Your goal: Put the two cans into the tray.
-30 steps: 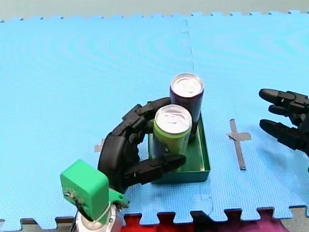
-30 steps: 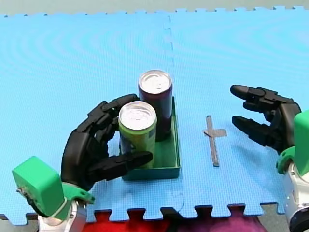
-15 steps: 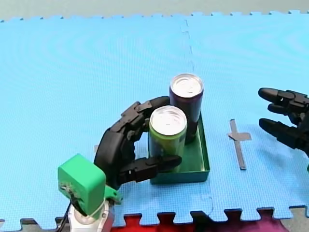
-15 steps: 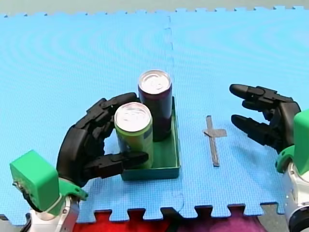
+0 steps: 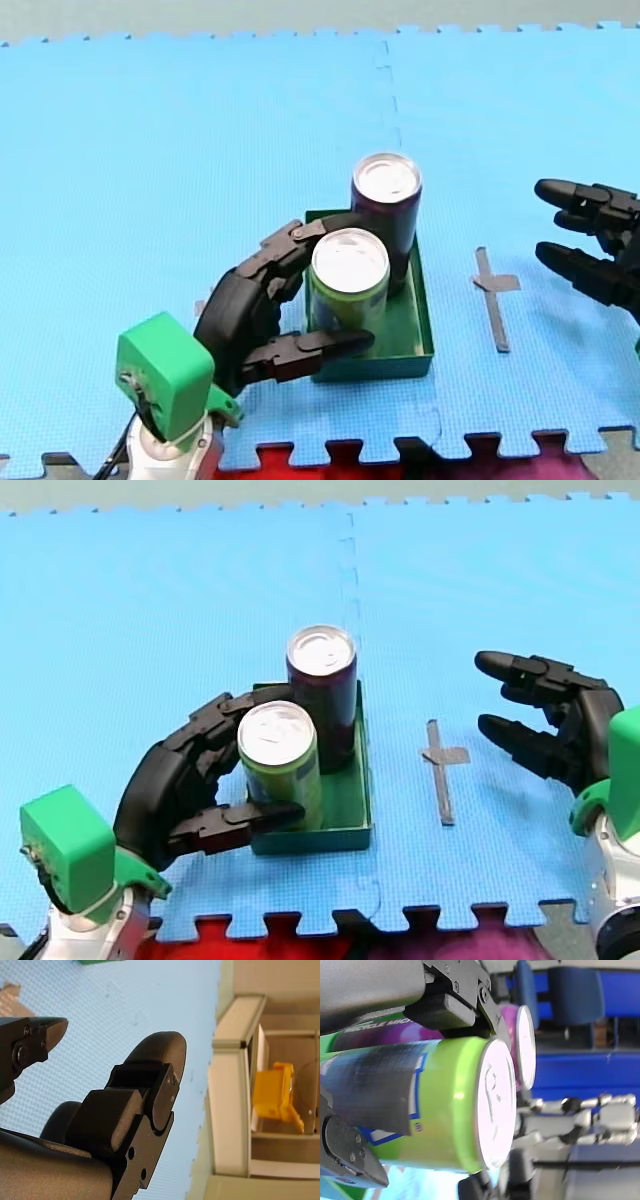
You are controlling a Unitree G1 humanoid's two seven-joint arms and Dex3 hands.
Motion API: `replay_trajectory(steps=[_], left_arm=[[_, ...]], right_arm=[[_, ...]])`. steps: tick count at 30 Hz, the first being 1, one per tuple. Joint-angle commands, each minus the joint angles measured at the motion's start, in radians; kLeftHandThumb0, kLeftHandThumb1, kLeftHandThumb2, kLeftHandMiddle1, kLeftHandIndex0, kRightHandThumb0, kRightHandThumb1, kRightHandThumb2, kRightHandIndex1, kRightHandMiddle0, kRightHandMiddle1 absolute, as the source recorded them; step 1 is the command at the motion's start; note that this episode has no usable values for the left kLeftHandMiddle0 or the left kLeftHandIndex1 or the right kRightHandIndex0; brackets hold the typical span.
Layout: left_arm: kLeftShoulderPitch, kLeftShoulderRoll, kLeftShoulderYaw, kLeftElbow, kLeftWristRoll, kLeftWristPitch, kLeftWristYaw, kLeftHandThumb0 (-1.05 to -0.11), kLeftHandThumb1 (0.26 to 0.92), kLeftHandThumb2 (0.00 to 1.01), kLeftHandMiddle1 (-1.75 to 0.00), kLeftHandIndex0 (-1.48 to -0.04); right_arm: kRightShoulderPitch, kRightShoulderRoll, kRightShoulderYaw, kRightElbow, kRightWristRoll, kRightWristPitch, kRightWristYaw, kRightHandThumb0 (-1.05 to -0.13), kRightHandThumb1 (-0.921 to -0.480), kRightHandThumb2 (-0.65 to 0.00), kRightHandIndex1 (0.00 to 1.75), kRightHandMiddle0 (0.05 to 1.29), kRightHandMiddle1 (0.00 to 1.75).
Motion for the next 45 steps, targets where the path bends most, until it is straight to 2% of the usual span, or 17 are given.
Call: replay_trajectory(steps=[1,9,11,14,17,28,32,39,45], left_arm=[[0.006,0.017,-0.01,-0.021,0.005,0.023,-0.014,-0.841,0.666,0.0,0.0,-0.33],[0.028,0.049,-0.021,-0.09,-0.04,0.11,-0.092,-0.909,0.667,0.0,0.0,-0.2],[0.035,0.069,-0.03,-0.116,-0.031,0.134,-0.106,-0.928,0.67,0.0,0.0,-0.18],[0.045,0.114,-0.053,-0.166,0.029,0.169,-0.095,-1.011,0.698,0.01,0.0,-0.16],[0.051,0.13,-0.063,-0.195,0.069,0.196,-0.062,-1.043,0.714,0.01,0.0,-0.15],[0.064,0.137,-0.063,-0.214,0.088,0.207,-0.006,-1.048,0.739,0.01,-0.01,-0.13],[0.071,0.138,-0.064,-0.233,0.091,0.238,0.005,-1.048,0.74,0.01,-0.01,-0.13],[0.084,0.12,-0.056,-0.257,0.108,0.275,0.076,-1.048,0.75,0.01,-0.05,-0.12],[0.084,0.112,-0.043,-0.232,0.102,0.247,0.103,-1.048,0.762,0.01,-0.06,-0.12]], right_arm=[[-0.001,-0.005,-0.003,-0.002,0.003,0.001,-0.001,-0.593,-0.83,0.0,1.37,1.09,0.0],[-0.001,-0.005,-0.002,-0.002,0.001,0.002,-0.005,-0.594,-0.83,0.0,1.37,1.09,0.0],[-0.002,-0.005,-0.001,0.0,0.0,0.003,-0.007,-0.596,-0.83,0.0,1.37,1.09,0.0],[-0.002,-0.005,-0.001,0.001,0.0,0.001,-0.006,-0.597,-0.83,0.0,1.37,1.09,0.0],[-0.002,-0.005,-0.002,0.003,0.001,-0.001,-0.003,-0.596,-0.83,0.0,1.37,1.09,0.0],[-0.002,-0.009,-0.009,0.01,0.007,-0.005,0.018,-0.585,-0.829,0.0,1.37,1.1,0.0],[-0.001,-0.01,-0.012,0.011,0.009,-0.006,0.025,-0.582,-0.829,0.0,1.36,1.1,0.0],[-0.001,-0.011,-0.013,0.015,0.007,-0.009,0.026,-0.577,-0.83,0.0,1.35,1.1,0.0],[-0.002,-0.011,-0.014,0.015,0.008,-0.01,0.028,-0.576,-0.832,-0.001,1.34,1.1,0.0]])
